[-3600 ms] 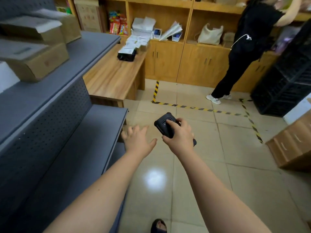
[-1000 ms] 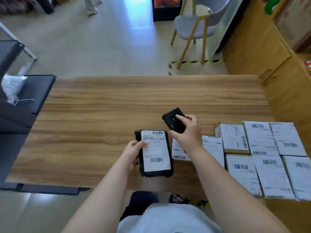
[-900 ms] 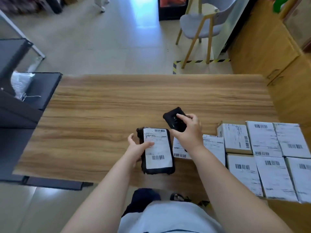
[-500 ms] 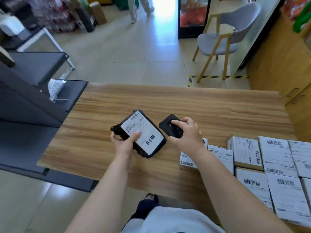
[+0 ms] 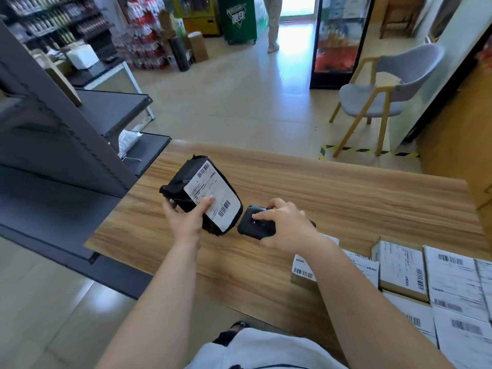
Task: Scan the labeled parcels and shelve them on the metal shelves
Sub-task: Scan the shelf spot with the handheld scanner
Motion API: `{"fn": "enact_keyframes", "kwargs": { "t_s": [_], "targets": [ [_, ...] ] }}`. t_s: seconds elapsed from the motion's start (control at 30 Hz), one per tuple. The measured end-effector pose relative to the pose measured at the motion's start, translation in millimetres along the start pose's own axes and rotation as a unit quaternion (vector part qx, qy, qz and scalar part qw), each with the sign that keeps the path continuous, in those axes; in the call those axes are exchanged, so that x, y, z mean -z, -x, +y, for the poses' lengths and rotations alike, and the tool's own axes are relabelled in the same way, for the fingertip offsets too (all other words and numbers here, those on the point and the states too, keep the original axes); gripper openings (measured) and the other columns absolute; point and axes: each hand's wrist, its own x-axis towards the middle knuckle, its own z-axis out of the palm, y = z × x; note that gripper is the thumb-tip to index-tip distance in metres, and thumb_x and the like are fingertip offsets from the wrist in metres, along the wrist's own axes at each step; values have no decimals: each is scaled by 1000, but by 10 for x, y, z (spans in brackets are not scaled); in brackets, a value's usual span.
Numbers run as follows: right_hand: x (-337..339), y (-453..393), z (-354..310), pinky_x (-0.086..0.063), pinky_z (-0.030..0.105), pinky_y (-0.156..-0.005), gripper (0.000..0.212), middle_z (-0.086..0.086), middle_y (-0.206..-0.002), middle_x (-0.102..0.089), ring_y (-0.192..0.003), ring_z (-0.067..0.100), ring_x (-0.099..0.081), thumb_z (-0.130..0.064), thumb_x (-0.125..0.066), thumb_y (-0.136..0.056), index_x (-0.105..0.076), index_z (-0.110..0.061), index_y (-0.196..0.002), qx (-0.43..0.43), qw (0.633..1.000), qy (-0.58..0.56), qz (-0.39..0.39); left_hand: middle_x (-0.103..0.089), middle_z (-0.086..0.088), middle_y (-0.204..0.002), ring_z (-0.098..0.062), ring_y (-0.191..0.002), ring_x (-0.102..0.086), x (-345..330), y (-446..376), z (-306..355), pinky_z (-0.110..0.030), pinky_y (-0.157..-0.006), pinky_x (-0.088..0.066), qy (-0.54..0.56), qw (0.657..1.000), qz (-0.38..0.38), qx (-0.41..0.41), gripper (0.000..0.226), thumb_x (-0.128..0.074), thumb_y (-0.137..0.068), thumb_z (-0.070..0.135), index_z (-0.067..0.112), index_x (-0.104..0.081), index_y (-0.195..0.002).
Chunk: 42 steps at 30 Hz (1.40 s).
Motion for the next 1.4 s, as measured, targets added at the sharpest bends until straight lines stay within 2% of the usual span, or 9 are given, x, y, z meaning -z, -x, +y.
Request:
{"fn": "enact_keyframes", "kwargs": {
  "t_s": [0.17, 0.3, 0.47, 0.57, 0.67, 0.77, 0.97, 1.1, 1.4],
  "targets": [
    [76, 55, 18, -23, 34, -89, 61, -4, -133, -39, -120, 22, -36, -38, -70, -79, -51, -43, -137, 8, 1000, 13, 0, -54, 17, -113, 15, -87, -60, 12, 39, -4, -9, -64, -51, 12, 1000, -4, 7, 76, -84, -74, -4, 50, -42, -108],
    [70, 86, 19, -23, 33, -89, 60, -5, -132, -38, -119, 21, -36, -38, -70, -80, -51, -43, -137, 13, 1000, 17, -7, -56, 12, -121, 7, -100, -60, 68, 54, -63, -12, -65, -54, 26, 999, 12, 20, 91, -84, -74, -2, 35, -37, -142],
    [26, 72, 36, -27, 32, -91, 61, -8, -129, -39, -117, 19, -37, -39, -73, -77, -53, -45, -134, 12, 1000, -2, -27, -55, 14, -120, 2, -102, -60, 174, 82, -99, -12, -63, -54, 32, 998, 36, 47, 92, -83, -76, 0, 35, -32, -144],
    [-44, 23, -8, -30, 34, -96, 61, -9, -131, -39, -120, 18, -36, -37, -75, -77, -55, -43, -133, 9, 999, -31, -6, -59, 5, -129, -12, -111, -64, 319, 62, -102, -36, -84, -60, 50, 991, 80, 99, 98, -85, -75, 4, 32, -30, -151],
    [-185, -56, -159, -31, 38, -106, 61, -7, -137, -40, -125, 19, -37, -36, -77, -77, -56, -41, -133, -8, 995, -87, 50, -64, 2, -123, -24, -105, -66, 537, 10, -113, -58, -91, -54, 70, 966, 142, 203, 83, -87, -74, 13, 31, -42, -141],
    [-437, -142, -412, -32, 44, -110, 61, -6, -140, -39, -129, 19, -35, -33, -79, -76, -57, -39, -133, -6, 982, -168, 89, -70, -4, -115, -28, -101, -67, 864, -8, -140, -57, -90, -54, 126, 924, 163, 321, 48, -83, -80, 25, 22, -60, -122],
    [-862, -431, -1156, -38, 44, -109, 63, -8, -138, -39, -128, 16, -37, -34, -79, -76, -55, -39, -135, 47, 972, -221, 57, -68, -13, -97, -35, -102, -66, 1755, 28, -135, -62, -100, -46, 216, 876, 172, 396, 32, -78, -85, 30, 10, -59, -101],
    [-1218, -677, -1907, -39, 45, -106, 61, -7, -135, -40, -126, 17, -39, -36, -78, -75, -58, -37, -132, 106, 973, -204, 20, -67, -17, -112, -39, -103, -66, 2507, -33, -100, -62, -97, -47, 262, 857, 213, 389, 44, -81, -81, 30, 9, -57, -111],
    [-2440, -1039, -4294, -37, 45, -108, 62, -5, -137, -38, -126, 19, -35, -36, -78, -78, -55, -35, -136, 224, 958, -169, -50, -62, -14, -122, -40, -93, -65, 4597, -532, 243, -65, -95, -47, 340, 836, 287, 321, 38, -81, -81, 26, 14, -59, -110]
  ]
}}
